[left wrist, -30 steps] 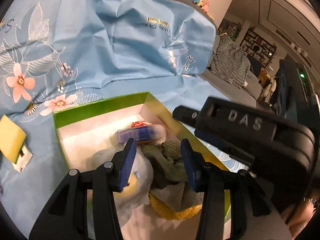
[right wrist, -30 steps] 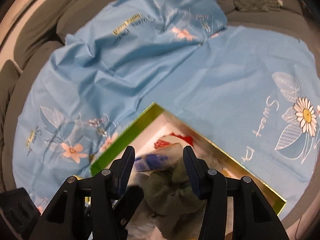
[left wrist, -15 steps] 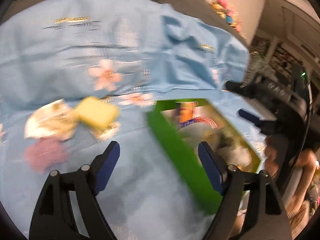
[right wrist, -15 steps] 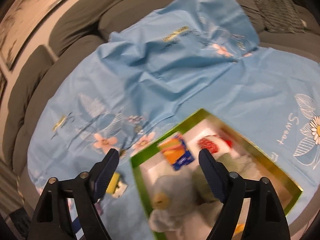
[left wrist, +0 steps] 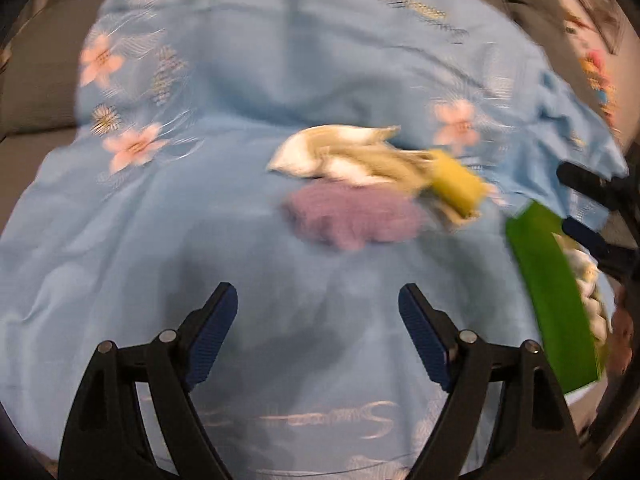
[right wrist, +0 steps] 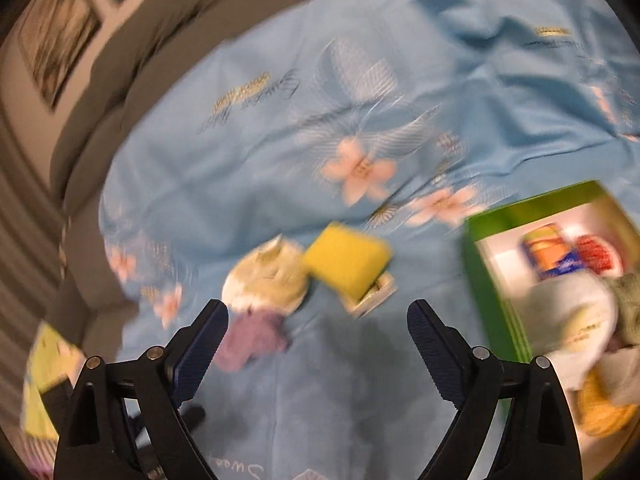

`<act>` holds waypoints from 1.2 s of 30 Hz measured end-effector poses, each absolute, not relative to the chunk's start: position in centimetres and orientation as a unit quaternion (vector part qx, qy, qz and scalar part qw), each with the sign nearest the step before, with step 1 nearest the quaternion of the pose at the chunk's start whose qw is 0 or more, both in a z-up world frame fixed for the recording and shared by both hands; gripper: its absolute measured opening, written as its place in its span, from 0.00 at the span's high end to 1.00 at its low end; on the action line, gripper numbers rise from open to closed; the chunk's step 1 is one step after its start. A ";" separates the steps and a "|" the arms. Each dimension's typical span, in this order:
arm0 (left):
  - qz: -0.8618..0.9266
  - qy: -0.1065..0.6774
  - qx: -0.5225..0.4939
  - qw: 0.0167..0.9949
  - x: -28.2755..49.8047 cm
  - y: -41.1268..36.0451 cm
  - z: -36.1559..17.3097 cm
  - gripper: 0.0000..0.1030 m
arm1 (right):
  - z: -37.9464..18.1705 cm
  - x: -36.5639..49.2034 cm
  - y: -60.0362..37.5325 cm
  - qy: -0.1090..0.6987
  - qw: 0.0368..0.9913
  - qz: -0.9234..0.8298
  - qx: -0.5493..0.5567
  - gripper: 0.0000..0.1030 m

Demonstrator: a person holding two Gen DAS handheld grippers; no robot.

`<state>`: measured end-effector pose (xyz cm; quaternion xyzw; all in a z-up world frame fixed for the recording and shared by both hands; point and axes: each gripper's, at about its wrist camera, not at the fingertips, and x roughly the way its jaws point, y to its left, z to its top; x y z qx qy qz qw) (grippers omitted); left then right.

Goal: Organize soft objects
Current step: 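Move the right tool back toward the purple mesh scrubber, then grasp the purple mesh scrubber with the right tool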

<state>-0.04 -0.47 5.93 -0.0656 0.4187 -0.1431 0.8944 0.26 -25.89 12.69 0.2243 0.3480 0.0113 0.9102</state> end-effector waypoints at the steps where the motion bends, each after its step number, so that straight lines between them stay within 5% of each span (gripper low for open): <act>1: -0.130 0.422 -0.070 0.894 0.3 0.3 5.8 0.20 | 12.3 0.8 -24.9 0.357 0.909 0.014 0.216 0.11; 8: -0.101 0.438 -0.111 0.886 1.9 2.8 5.3 0.20 | 8.4 5.9 -18.9 0.394 0.901 0.052 0.176 0.14; 11: -0.097 0.440 -0.113 0.885 1.9 3.1 5.3 0.20 | 6.4 7.5 -16.8 0.402 0.899 0.068 0.159 0.53; 14: -0.097 0.439 -0.118 0.886 2.2 3.4 5.4 0.20 | 4.9 8.2 -15.7 0.424 0.892 0.060 0.146 0.78; 18: -0.098 0.441 -0.129 0.883 2.0 3.9 5.3 0.20 | 6.0 6.4 -15.7 0.414 0.891 0.080 0.168 0.90; 23: -0.103 0.435 -0.139 0.884 1.8 4.2 5.8 0.20 | 9.8 2.0 -16.6 0.391 0.889 0.128 0.202 0.90; 29: -0.117 0.447 -0.156 0.873 1.6 4.0 5.6 0.20 | 9.8 -0.4 -16.0 0.466 0.867 0.122 0.124 0.89; 31: -0.129 0.455 -0.150 0.868 1.6 3.4 5.3 0.20 | 8.6 -0.3 -17.0 0.493 0.854 0.100 0.133 0.79; 33: -0.145 0.465 -0.144 0.861 1.5 2.6 5.0 0.20 | 7.6 0.1 -18.5 0.506 0.845 0.076 0.156 0.38; 36: -0.170 0.489 -0.142 0.844 1.5 1.3 4.1 0.20 | 7.4 0.3 -20.3 0.496 0.843 0.061 0.197 0.29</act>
